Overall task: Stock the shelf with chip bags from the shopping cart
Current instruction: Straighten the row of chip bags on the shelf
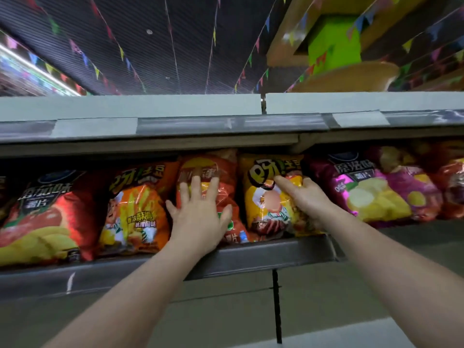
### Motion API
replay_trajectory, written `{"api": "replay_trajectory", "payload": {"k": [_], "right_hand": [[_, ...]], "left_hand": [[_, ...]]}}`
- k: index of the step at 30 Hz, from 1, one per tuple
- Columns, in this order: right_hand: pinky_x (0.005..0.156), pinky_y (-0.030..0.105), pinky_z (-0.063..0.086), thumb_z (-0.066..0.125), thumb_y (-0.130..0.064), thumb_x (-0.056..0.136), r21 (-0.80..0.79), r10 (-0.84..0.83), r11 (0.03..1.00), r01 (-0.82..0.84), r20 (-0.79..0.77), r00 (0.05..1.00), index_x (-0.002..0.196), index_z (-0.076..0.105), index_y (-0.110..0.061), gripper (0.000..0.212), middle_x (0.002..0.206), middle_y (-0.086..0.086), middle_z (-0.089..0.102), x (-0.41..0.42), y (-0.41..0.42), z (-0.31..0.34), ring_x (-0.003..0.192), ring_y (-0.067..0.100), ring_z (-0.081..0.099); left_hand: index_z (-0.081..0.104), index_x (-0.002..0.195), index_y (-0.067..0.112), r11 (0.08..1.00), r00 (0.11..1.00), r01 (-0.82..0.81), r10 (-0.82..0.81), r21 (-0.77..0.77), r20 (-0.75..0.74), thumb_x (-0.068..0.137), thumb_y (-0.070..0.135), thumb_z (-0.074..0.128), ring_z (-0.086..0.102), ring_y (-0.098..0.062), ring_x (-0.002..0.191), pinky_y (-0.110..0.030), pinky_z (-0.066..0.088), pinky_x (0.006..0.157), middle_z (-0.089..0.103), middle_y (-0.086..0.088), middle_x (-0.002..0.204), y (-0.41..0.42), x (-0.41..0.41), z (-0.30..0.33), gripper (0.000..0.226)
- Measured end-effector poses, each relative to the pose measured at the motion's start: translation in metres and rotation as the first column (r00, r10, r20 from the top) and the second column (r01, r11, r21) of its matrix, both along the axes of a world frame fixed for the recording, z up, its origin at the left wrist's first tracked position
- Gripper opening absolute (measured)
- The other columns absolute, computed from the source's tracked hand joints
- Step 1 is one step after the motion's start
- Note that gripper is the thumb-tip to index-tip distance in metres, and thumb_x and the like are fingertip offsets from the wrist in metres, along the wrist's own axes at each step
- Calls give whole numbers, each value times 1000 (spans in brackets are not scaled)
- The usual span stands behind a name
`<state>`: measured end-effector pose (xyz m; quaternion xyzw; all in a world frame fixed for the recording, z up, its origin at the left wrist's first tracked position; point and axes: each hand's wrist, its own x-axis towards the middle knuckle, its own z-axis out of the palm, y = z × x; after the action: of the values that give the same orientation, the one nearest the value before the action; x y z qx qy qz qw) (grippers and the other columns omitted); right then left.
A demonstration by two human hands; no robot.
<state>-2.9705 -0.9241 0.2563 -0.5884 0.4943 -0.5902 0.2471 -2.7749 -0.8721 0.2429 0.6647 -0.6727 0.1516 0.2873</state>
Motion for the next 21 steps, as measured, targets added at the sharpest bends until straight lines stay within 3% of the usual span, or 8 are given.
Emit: {"api": "replay_trajectory", "payload": {"k": [7, 10, 13, 15, 17, 19, 21], "right_hand": [[98, 42, 44, 59, -51, 84, 0, 58, 998, -58, -19, 998, 133, 39, -6, 69, 123, 11, 55, -2, 0, -1, 112, 29, 55], [94, 40, 46, 59, -46, 86, 8, 84, 996, -84, -23, 996, 114, 44, -13, 46, 112, 10, 58, -1, 1, -1, 104, 27, 57], [93, 38, 46, 59, -48, 85, 38, 123, 992, -123, -16, 992, 113, 43, -17, 45, 112, 9, 58, -2, -2, -2, 103, 26, 58], [95, 42, 47, 60, -50, 83, 94, 158, 983, -156, -17, 987, 119, 46, -15, 52, 109, 10, 62, -4, -3, 0, 101, 28, 60], [91, 42, 50, 63, -46, 82, 155, 190, 970, -189, 7, 982, 113, 52, -12, 47, 100, 11, 67, -6, -2, 6, 94, 29, 64], [81, 38, 52, 66, -40, 81, 191, 196, 960, -202, 52, 979, 109, 61, -10, 42, 92, 12, 69, -7, 0, 15, 85, 29, 66], [74, 36, 52, 66, -38, 81, 201, 164, 961, -193, 150, 975, 110, 62, -10, 41, 92, 14, 69, -6, 0, 23, 82, 30, 65]], "left_hand": [[-4, 153, 22, 990, 982, -144, 144, -4, 123, 102, 42, 23, -9, -37, 146, -61, 5, 113, -9, -11, 160, -8, -15, -6, 61], [-5, 153, 19, 990, 978, -144, 140, 10, 154, 102, 40, 22, -10, -38, 146, -61, 3, 113, -7, -13, 160, -9, -19, -5, 61], [-10, 152, 21, 996, 989, -68, 59, 59, 135, 101, 43, 27, -12, -38, 145, -58, 0, 114, -10, -14, 160, -6, -14, -2, 67], [-8, 153, 24, 997, 998, 61, -60, 51, -8, 99, 48, 33, -13, -33, 146, -52, -2, 116, -11, -13, 160, -1, -7, 1, 72], [-1, 153, 23, 983, 949, 168, -180, -70, -257, 97, 48, 40, -10, -26, 147, -44, 0, 117, -8, -10, 161, 6, 0, 3, 73], [5, 153, 19, 963, 834, 175, -256, -205, -488, 96, 45, 44, -4, -23, 148, -40, 4, 118, -2, -10, 161, 11, 4, 7, 74], [6, 153, 17, 965, 698, 145, -255, -216, -670, 96, 46, 44, 5, -26, 148, -42, 10, 118, 4, -9, 161, 11, 6, 11, 75]]}}
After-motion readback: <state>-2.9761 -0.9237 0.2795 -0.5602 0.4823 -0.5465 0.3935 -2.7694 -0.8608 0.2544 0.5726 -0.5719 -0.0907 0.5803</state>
